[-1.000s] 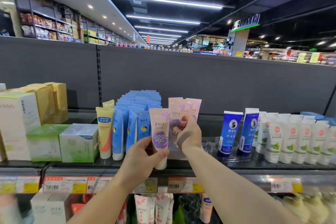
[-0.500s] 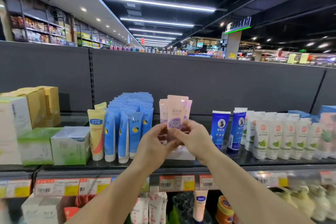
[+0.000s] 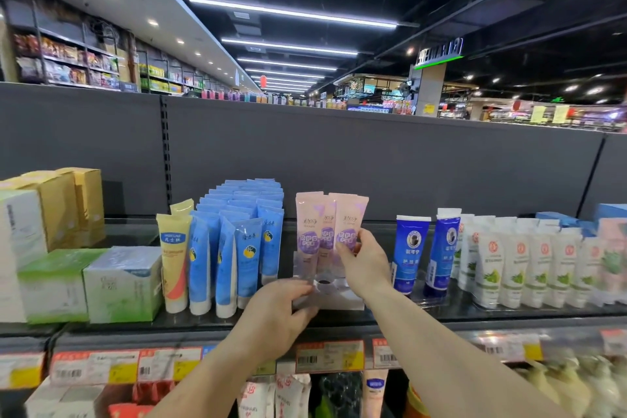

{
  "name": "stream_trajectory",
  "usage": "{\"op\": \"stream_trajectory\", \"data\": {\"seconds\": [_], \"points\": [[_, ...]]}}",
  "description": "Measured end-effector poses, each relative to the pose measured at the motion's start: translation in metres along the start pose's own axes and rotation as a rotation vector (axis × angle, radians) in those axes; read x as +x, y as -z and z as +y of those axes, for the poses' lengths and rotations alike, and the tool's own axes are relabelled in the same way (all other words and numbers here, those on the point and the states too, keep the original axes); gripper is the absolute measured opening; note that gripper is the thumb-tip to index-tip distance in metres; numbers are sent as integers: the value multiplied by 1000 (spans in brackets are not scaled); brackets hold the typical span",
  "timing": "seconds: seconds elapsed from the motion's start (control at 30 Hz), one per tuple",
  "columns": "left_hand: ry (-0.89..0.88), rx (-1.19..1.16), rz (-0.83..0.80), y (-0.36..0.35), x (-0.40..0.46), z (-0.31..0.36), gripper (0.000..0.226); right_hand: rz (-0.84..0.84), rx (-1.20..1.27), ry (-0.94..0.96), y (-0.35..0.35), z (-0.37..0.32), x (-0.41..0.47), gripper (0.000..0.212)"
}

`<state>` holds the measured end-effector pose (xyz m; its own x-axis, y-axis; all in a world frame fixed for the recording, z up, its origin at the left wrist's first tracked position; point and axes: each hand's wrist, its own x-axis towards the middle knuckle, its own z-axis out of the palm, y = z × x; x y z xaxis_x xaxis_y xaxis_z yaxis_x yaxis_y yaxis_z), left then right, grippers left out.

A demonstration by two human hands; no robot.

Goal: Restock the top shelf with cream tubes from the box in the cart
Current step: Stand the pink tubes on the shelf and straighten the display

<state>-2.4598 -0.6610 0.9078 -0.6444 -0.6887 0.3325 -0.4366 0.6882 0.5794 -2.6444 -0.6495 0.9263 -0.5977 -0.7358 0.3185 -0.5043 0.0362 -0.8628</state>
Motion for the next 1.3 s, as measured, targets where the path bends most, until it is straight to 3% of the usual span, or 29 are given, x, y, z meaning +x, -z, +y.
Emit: {"op": "stream_trajectory", "data": {"seconds": [0.63, 0.83, 1.0, 1.13, 1.2, 1.3], "points": [[23, 6, 0, 2, 3, 3, 40, -33, -146, -63, -2, -5, -4, 28], [17, -34, -42, 8, 5, 7, 32, -29, -272, -13, 1, -23, -41, 30], [16, -3, -31, 14, -8, 17, 43, -90, -444, 14, 7, -29, -86, 34], [-43, 92, -52, 19, -37, 18, 17, -134, -528, -7, 10, -25, -117, 29], [-28, 246, -94, 21, -53, 16, 33, -173, -656, 36, 10, -27, -132, 31], [45, 494, -146, 25, -90, 13, 65, -246, -827, 81, 8, -33, -164, 53]]}}
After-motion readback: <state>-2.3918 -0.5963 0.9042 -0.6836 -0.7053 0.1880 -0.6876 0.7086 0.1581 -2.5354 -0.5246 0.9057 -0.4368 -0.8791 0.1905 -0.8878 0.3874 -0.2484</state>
